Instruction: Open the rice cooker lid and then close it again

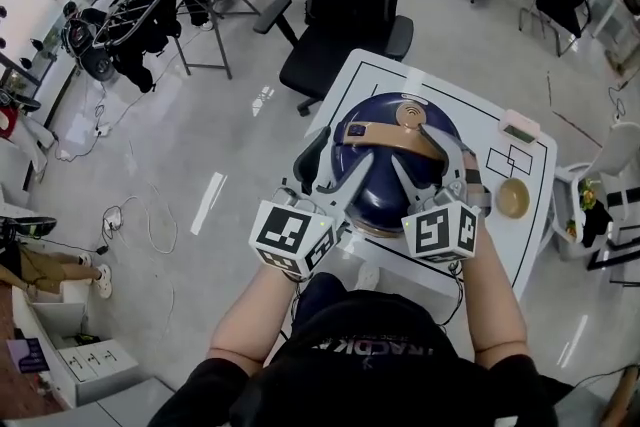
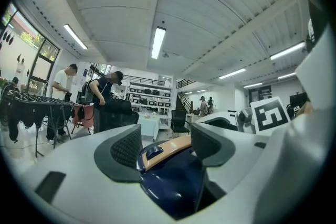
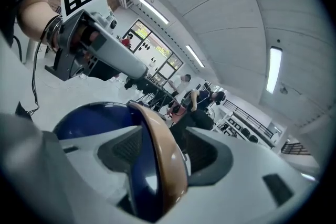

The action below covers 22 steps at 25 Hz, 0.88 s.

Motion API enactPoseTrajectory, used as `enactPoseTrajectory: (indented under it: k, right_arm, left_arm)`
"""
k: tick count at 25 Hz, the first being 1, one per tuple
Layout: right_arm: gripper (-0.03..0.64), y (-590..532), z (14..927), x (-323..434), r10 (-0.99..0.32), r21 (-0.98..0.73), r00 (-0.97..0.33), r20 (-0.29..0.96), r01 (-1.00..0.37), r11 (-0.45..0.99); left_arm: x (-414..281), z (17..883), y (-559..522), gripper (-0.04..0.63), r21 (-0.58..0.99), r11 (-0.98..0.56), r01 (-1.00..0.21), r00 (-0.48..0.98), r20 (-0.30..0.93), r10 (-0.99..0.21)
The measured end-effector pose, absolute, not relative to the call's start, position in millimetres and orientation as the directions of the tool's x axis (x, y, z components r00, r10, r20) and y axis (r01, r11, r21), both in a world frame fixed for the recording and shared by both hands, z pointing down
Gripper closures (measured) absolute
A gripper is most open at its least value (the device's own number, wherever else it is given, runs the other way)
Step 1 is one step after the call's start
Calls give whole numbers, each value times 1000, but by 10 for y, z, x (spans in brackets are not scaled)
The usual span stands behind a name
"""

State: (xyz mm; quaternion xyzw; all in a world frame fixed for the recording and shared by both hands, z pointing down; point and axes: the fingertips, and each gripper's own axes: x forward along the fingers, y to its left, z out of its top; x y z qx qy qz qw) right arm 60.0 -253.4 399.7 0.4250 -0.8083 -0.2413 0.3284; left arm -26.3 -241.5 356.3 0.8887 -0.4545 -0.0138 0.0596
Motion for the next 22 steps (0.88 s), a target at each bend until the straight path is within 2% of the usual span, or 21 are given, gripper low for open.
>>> enactPoseTrajectory:
  k: [6, 14, 22]
  right_arm:
    - [376, -2633, 4020, 545, -860, 713, -372, 348, -491, 501]
    - [376, -2751, 4107, 461, -886, 773, -243, 395, -434, 464]
    - [393, -2868, 4215, 376, -894, 796, -153, 421, -410, 445]
  left_arm:
    - [-327, 3534, -2579, 307, 121, -606, -786, 613, 29, -790]
    - [-412, 3518, -2834, 349, 115, -706, -698, 714, 45, -699]
    - [-444, 3597, -3066, 425, 135, -775, -618, 785, 44, -618]
